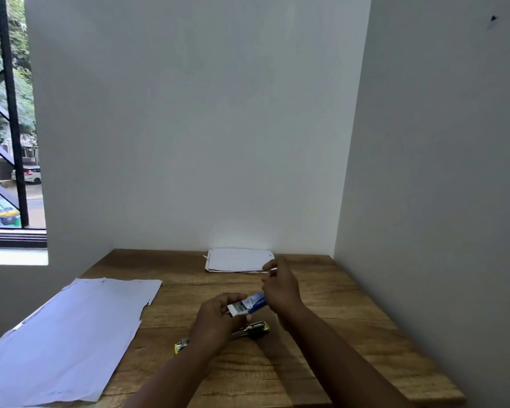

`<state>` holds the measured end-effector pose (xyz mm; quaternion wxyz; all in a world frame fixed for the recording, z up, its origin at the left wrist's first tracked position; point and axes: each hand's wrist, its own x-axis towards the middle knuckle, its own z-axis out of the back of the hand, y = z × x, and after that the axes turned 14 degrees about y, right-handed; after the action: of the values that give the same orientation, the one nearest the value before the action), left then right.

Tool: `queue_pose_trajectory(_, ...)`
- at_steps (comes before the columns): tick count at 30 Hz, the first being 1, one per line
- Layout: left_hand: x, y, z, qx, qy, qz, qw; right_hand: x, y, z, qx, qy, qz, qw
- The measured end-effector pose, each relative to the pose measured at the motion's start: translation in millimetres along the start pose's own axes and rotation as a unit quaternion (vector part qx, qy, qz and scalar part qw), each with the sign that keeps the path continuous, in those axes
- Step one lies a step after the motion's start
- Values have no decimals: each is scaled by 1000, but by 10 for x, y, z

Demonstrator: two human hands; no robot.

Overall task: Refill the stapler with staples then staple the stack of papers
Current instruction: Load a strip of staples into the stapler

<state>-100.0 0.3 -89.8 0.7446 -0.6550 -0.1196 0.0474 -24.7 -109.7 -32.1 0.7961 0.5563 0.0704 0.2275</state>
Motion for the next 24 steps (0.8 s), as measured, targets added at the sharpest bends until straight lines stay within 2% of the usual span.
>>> queue_pose_trajectory(3,10,4,-7,1,-2,-5,1000,-21,69,-4,-23,142,-52,988)
queue_pose_trajectory(4,18,3,-12,1,-6,-5,1000,-27,67,-15,-36,158,-59,985)
queue_pose_trajectory(8,21,35,-37,-7,-12,4,1000,-41,-2,-79,-51,136,-63,987)
queue_pose_trajectory(11,-4,49,-63,-3,-11,12,1000,-64,17,-76,-42,152,-82,984)
queue_pose_trajectory(19,1,58,-23,-30,3,1,1000,-48,-2,15,-121,189,-80,971)
queue_pose_trajectory(24,-31,15,-24,-50,7,3,999,-67,43,-38,-186,165,-51,967)
